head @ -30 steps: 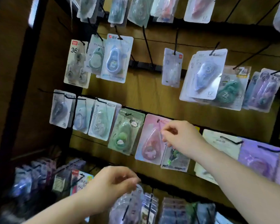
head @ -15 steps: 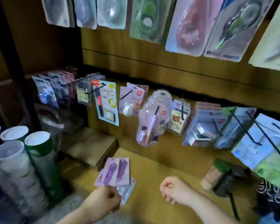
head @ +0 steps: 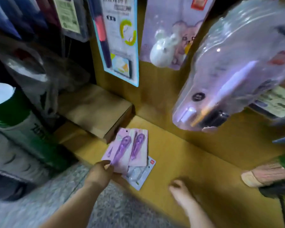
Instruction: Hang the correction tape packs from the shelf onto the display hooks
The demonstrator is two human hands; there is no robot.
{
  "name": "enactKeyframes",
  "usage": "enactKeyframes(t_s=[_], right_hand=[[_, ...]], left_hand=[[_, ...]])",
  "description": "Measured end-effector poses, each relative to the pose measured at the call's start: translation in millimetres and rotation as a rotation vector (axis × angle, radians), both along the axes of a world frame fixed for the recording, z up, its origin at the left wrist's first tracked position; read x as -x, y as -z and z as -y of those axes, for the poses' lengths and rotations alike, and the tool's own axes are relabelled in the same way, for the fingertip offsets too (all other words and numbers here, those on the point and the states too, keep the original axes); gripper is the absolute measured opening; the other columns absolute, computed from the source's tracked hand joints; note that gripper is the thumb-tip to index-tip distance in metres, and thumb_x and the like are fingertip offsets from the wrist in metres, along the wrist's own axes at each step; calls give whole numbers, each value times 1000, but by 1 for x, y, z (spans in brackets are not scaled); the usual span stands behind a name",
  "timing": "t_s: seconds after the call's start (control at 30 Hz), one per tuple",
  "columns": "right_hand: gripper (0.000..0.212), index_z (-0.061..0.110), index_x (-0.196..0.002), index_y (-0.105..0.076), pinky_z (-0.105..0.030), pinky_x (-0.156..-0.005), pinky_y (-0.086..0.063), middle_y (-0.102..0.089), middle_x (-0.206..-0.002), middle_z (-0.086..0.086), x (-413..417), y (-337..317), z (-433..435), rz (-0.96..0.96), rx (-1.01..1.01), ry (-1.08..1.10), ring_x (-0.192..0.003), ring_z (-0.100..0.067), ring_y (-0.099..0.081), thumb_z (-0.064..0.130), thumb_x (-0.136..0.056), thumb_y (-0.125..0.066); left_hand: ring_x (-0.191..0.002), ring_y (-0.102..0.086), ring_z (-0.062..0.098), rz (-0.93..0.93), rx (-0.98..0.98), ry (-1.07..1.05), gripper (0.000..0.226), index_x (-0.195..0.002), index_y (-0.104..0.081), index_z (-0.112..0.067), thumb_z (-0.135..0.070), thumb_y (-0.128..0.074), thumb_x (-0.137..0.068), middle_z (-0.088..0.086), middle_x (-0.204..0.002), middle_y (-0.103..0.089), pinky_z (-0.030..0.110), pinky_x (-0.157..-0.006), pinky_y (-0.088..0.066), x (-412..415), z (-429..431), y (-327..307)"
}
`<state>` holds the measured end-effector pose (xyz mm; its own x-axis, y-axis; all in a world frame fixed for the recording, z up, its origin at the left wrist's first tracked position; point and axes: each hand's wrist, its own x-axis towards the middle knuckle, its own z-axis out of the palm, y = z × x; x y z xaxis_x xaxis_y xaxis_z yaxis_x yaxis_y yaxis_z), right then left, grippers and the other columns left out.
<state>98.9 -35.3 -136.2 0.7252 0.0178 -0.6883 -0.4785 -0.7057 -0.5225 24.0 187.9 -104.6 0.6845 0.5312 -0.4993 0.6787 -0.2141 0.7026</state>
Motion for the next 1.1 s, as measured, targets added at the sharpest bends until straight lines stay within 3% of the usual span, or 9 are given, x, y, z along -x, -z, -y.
enactKeyframes(t_s=[0.07,0.23,0.37,0.43,0.53,0.7,0.87,0.93,1.1], right_hand=[[40,-5,-130,-40,-9,-50,-34,-48,-104,-12,-9,1,-26,28,-68,58,-79,-19,-45,5,-92,-48],[43,-9,-128,-40,-36,-84,-41,-47,-134,-28,-28,4,-85,60,-180,152,-119,-38,-48,13,-93,-49],[48,4,-136,-35,-35,-99,-38,-48,-136,-18,-40,16,-95,40,-195,254,-124,-31,-46,13,-91,-52],[46,1,-135,-38,-29,-93,-41,-50,-134,-19,-40,21,-100,66,-179,244,-119,-30,-49,6,-91,-50],[33,-3,-122,-53,-9,-59,-40,-60,-120,-22,-36,32,-110,139,-160,140,-95,-20,-50,0,-88,-50],[35,1,-117,-57,-28,-77,-39,-64,-113,-19,-29,39,-119,214,-109,55,-100,-29,-60,0,-81,-56],[7,8,-86,-55,-25,-73,-36,-61,-96,-16,-31,42,-121,242,-123,88,-85,-18,-50,4,-81,-57],[20,17,-76,-44,-25,-69,-38,-63,-103,-23,-35,41,-123,270,-119,135,-84,-19,-50,2,-82,-55],[23,5,-100,-47,-8,-48,-37,-61,-113,-28,-42,36,-125,292,-131,165,-85,-22,-53,-11,-84,-45]], left_hand=[[-101,-58,35,26,-9,-20,26,-105,-62,-5,-18,-52,-87,24,-109,-60,35,-85,-44,-11,-8,10],[-131,-37,29,-20,-110,-6,51,-135,-38,2,-18,-52,-91,20,-141,-39,27,-104,-27,-25,-24,39],[-127,-41,30,40,-37,-94,71,-133,-41,1,-37,-58,-75,19,-137,-43,30,-102,-32,-31,-26,47],[-126,-43,29,13,-49,-58,70,-133,-42,-4,-40,-57,-75,14,-136,-48,31,-101,-35,-37,-28,47],[-121,-49,29,41,42,-104,68,-131,-44,-12,-42,-61,-72,11,-131,-54,33,-100,-41,-49,-25,50],[-121,-47,34,45,59,-143,55,-127,-45,-11,-27,-67,-79,13,-125,-56,40,-100,-41,-57,-17,54],[-127,-43,34,2,136,-181,70,-138,-30,0,-23,-65,-82,19,-139,-44,40,-104,-38,-56,-23,60],[-124,-44,35,-21,168,-182,64,-135,-34,3,-20,-64,-83,21,-137,-44,37,-101,-40,-56,-23,62],[-108,-56,36,-12,319,-227,40,-118,-53,6,-10,-62,-83,25,-120,-59,36,-78,-44,-60,-17,60]])
